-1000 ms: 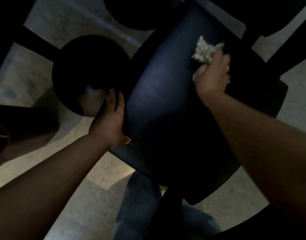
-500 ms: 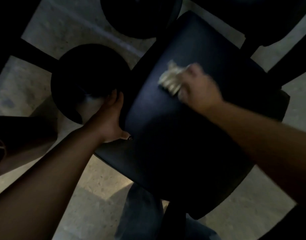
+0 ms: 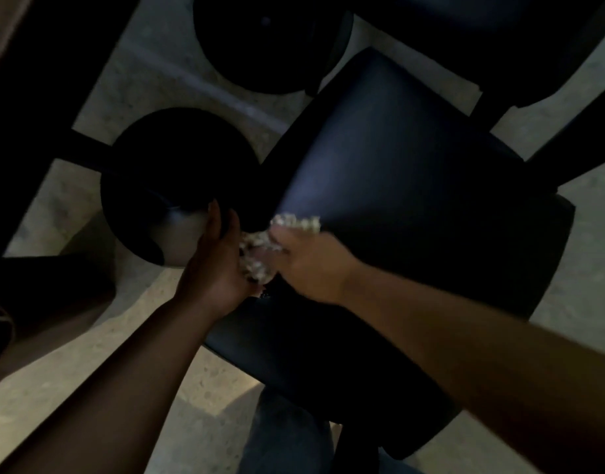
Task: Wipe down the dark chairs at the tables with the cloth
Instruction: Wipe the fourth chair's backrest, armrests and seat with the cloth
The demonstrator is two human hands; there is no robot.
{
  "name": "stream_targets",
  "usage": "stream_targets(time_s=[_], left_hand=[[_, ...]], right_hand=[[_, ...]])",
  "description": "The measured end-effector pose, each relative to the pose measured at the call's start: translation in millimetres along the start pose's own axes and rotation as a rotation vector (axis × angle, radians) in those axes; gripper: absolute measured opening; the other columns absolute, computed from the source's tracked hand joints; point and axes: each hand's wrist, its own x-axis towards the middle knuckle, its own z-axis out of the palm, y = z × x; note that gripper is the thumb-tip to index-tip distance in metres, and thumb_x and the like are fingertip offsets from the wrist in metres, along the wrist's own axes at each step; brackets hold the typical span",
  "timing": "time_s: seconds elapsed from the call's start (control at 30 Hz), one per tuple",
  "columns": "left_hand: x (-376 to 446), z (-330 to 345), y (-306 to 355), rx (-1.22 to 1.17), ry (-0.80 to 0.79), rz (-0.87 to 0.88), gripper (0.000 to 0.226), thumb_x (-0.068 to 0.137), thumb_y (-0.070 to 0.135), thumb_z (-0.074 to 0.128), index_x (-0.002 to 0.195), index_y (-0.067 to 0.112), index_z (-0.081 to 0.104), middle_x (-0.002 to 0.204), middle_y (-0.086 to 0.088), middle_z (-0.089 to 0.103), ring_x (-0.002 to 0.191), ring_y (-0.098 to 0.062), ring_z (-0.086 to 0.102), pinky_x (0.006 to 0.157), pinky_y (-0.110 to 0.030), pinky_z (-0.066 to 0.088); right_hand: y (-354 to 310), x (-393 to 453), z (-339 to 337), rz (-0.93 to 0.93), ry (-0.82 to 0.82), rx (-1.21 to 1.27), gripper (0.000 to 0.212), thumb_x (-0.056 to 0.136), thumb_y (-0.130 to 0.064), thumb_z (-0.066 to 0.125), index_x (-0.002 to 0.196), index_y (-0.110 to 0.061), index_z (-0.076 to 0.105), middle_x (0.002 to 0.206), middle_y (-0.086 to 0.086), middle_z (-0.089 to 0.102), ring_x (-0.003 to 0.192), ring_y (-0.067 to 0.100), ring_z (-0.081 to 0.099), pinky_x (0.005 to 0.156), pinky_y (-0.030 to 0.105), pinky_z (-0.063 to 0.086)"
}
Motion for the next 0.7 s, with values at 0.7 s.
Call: stream_targets(time_s=[0.7], left_hand=[[22, -17, 30, 0.2, -0.199, -0.057, 0.132, 0.058, 0.017, 0.092, 0.153, -0.002, 0.002, 0.161, -0.021, -0.005, 0.149, -0.03, 0.005, 0.119, -0.031, 0.014]], right_hand=[[1, -86, 12, 0.027, -0.225, -0.135, 0.032, 0.095, -0.029, 0.039, 0.111, -0.028, 0.067, 0.109, 0.0, 0.066, 0.092, 0.022, 0.065, 0.063, 0.025, 0.049]])
